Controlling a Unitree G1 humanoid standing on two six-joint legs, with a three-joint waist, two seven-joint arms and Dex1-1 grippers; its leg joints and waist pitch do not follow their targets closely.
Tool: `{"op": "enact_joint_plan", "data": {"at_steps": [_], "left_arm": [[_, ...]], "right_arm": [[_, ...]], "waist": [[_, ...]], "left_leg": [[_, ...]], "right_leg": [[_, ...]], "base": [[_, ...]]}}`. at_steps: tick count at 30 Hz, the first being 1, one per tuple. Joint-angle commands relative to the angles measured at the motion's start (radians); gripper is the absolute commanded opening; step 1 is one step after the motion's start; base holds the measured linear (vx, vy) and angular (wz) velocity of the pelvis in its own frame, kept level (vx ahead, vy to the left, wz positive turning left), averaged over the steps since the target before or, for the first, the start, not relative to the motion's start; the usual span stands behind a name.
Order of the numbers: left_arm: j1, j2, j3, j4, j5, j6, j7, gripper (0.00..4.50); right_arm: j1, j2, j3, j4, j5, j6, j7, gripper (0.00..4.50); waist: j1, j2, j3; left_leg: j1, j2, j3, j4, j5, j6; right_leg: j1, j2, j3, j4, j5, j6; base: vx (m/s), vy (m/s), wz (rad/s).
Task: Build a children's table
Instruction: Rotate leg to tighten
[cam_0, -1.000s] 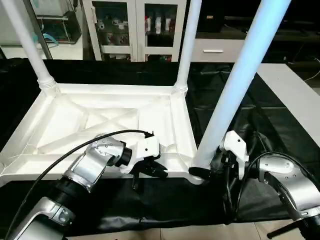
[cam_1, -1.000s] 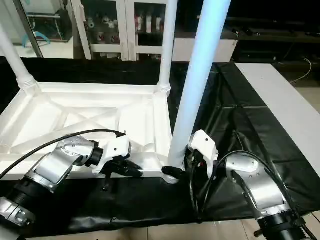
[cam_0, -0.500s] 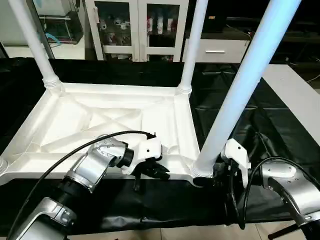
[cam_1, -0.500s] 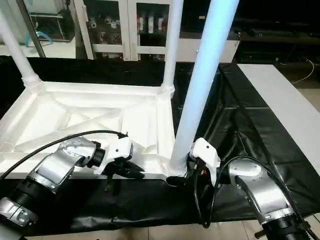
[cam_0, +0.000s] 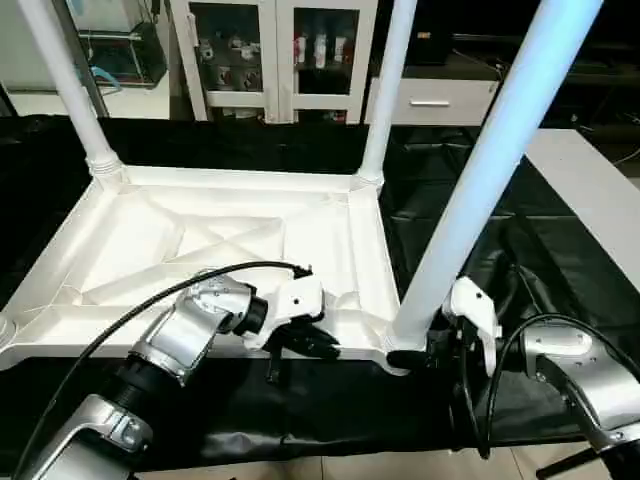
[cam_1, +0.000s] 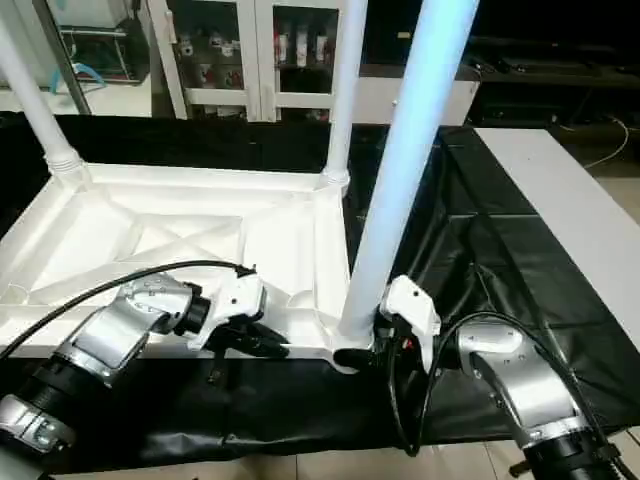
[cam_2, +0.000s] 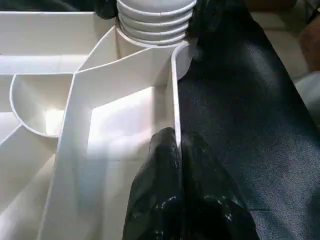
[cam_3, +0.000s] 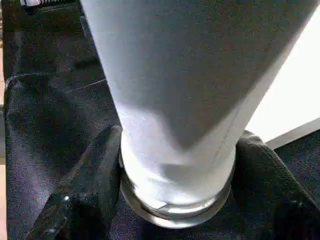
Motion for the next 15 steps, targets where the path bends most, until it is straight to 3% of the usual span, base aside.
{"op": "enact_joint_plan", "data": {"at_steps": [1,4,5,7,10,15], "left_arm": [[-0.019,-0.026,-0.016,-0.013,-0.032,-0.017,-0.034,0.0],[-0.029,-0.052,0.003,0.013,-0.025,-0.003,0.023,0.0],[-0.041,-0.083,0.019,0.046,-0.016,0.001,0.085,0.0],[-0.056,-0.122,0.033,0.086,-0.002,0.005,0.158,0.0],[-0.081,-0.178,0.044,0.149,0.022,0.016,0.261,0.0],[-0.138,-0.302,0.085,0.267,0.066,0.06,0.516,0.0]], "right_arm": [[0.004,0.029,-0.022,0.003,0.03,0.009,-0.005,2.72],[-0.036,0.107,-0.067,0.074,0.009,-0.005,-0.149,2.72],[-0.07,0.167,-0.101,0.134,-0.003,-0.005,-0.267,2.72],[-0.099,0.237,-0.139,0.185,0.005,0.001,-0.375,2.72],[-0.132,0.32,-0.162,0.238,-0.004,0.005,-0.51,2.72],[-0.207,0.465,-0.156,0.355,-0.095,-0.033,-0.763,2.72]], "waist": [[-0.005,-0.008,-0.057],[-0.012,-0.009,-0.052],[-0.021,-0.009,-0.05],[-0.032,-0.008,-0.052],[-0.044,-0.009,-0.055],[-0.048,-0.008,-0.06]], "left_leg": [[0.004,0.055,-0.024,-0.075,-0.148,0.064],[0.001,0.051,-0.025,-0.077,-0.176,0.054],[0.003,0.049,-0.026,-0.078,-0.206,0.034],[0.001,0.048,-0.031,-0.079,-0.21,0.009],[0.001,0.047,-0.032,-0.078,-0.205,0.006],[0.0,0.044,-0.026,-0.074,-0.142,0.023]], "right_leg": [[0.052,-0.069,0.063,-0.071,-0.203,-0.232],[0.05,-0.069,0.061,-0.081,-0.277,-0.213],[0.045,-0.07,0.058,-0.09,-0.357,-0.191],[0.047,-0.07,0.056,-0.093,-0.397,-0.171],[0.047,-0.069,0.057,-0.093,-0.376,-0.167],[0.046,-0.068,0.059,-0.083,-0.279,-0.196]], "base": [[0.0,0.0,0.0],[0.0,0.0,0.0],[0.0,0.0,0.0],[0.0,0.0,0.0],[0.0,0.0,0.0],[0.0,0.0,0.0]]}}
